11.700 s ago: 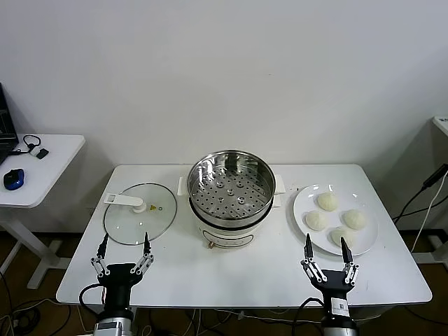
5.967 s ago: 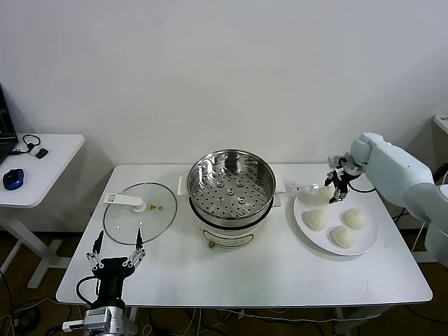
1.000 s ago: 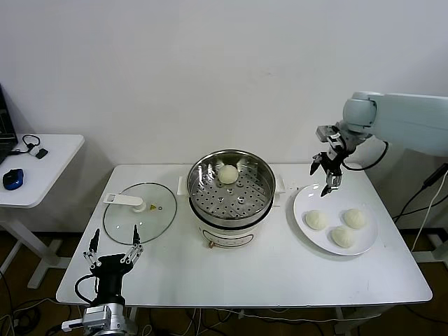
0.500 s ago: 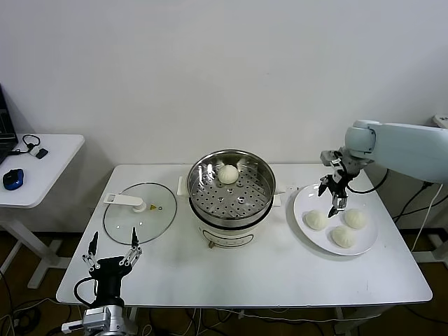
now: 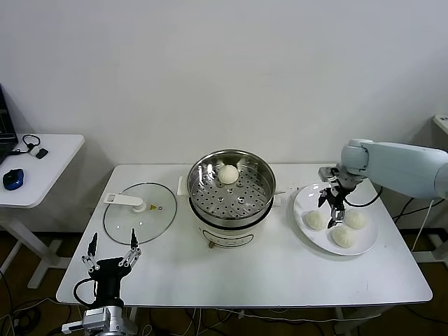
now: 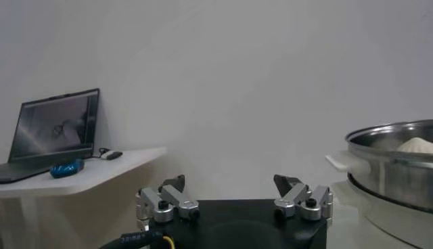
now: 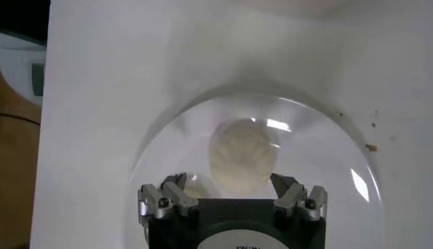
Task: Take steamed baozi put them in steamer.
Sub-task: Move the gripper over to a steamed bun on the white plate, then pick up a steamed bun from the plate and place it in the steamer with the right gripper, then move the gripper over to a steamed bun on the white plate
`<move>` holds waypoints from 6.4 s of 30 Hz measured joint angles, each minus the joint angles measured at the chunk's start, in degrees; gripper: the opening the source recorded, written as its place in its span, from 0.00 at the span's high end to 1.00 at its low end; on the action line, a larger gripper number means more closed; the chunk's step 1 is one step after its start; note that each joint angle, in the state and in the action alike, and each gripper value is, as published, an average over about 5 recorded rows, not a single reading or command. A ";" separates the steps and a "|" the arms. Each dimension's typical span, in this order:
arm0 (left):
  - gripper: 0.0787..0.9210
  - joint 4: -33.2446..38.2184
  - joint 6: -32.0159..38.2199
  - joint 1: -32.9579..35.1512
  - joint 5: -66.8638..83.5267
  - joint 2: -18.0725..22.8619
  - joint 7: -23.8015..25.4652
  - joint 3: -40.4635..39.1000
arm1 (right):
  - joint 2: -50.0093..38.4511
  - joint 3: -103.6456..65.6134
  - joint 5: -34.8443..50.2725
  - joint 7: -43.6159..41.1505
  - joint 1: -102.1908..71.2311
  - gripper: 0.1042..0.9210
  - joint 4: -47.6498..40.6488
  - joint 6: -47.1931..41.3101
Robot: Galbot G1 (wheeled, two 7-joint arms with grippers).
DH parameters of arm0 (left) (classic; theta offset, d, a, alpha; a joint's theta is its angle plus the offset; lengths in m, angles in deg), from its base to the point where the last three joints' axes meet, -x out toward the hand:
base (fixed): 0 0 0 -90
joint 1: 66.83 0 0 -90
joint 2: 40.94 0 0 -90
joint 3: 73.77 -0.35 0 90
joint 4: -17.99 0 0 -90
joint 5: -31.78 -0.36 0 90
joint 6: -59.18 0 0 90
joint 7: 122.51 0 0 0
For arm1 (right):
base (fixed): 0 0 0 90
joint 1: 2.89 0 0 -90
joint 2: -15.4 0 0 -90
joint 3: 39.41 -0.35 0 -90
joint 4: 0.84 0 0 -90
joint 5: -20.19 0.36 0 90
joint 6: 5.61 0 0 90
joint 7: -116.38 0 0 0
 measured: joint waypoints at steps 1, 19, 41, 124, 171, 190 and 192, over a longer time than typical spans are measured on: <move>0.12 0.00 0.01 -0.02 0.02 -0.03 0.00 0.02 | 0.13 -0.25 -0.05 0.23 -0.45 0.12 -0.36 0.10; 0.12 -0.06 0.15 -0.20 0.27 -0.29 -0.09 0.13 | 1.16 -2.58 -0.34 2.75 -4.25 0.12 -3.65 1.30; 0.12 0.06 0.33 -0.30 0.37 -0.42 -0.08 -0.03 | 1.62 -2.82 -0.87 3.04 -4.64 0.12 -4.16 1.88; 0.12 3.00 -0.09 -0.47 1.21 -1.59 0.25 -1.56 | 34.63 6.58 22.57 -0.27 20.17 0.32 5.56 -7.72; 0.12 3.48 0.80 0.34 1.07 -1.54 -0.13 -0.75 | 34.04 5.32 20.10 -1.50 17.91 0.12 0.76 -5.70; 0.12 3.80 1.21 1.79 -0.16 -0.81 -0.37 -1.08 | 11.37 7.93 10.90 -4.54 25.34 0.12 14.35 -0.86; 0.12 3.80 1.35 1.91 -0.42 -0.58 -0.37 -1.14 | 8.70 7.84 9.30 -4.75 25.24 0.12 15.21 -0.08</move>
